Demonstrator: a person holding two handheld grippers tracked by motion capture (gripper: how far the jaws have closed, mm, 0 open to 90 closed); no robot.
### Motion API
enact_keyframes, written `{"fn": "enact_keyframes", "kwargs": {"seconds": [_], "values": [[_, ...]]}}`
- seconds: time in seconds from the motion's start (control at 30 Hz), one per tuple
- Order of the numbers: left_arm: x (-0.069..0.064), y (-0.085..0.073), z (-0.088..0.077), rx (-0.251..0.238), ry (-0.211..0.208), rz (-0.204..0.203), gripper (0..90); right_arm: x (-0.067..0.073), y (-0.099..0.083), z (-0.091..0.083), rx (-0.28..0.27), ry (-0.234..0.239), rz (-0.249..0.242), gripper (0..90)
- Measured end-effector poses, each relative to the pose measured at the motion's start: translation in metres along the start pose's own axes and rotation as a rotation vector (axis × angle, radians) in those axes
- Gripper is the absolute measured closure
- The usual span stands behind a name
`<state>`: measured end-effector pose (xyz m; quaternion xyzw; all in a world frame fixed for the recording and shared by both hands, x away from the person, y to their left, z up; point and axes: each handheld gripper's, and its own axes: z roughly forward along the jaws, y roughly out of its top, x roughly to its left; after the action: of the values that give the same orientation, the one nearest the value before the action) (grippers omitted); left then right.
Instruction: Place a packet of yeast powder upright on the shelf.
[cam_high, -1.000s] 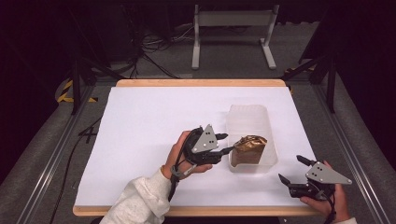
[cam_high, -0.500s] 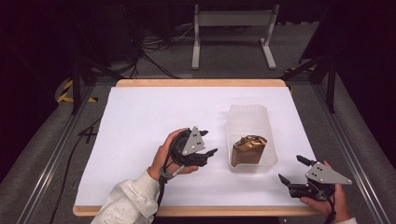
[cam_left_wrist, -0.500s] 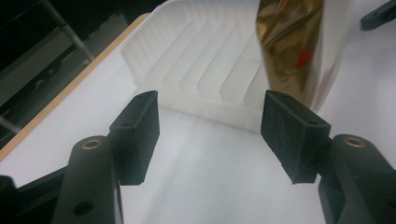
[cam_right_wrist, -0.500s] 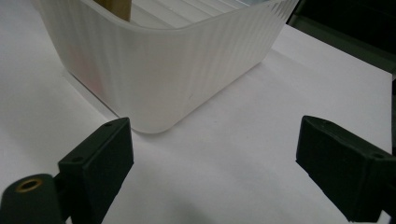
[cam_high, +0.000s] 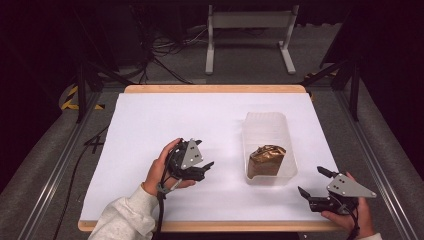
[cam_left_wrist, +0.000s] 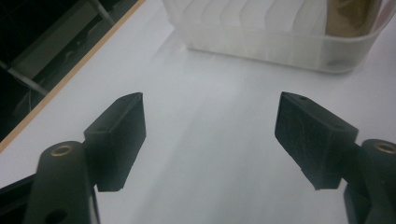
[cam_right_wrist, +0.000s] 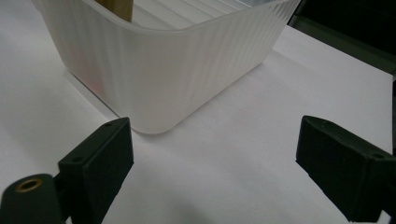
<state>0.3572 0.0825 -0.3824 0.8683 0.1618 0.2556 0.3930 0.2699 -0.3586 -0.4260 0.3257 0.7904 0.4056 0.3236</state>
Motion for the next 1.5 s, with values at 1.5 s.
{"fn": "enact_keyframes", "kwargs": {"seconds": [1.5], "values": [[0.028, -0.144, -0.089, 0.025, 0.166, -0.293, 7.3, 0.001, 0.002, 0.005, 0.009, 0.000, -0.027, 11.4]]}}
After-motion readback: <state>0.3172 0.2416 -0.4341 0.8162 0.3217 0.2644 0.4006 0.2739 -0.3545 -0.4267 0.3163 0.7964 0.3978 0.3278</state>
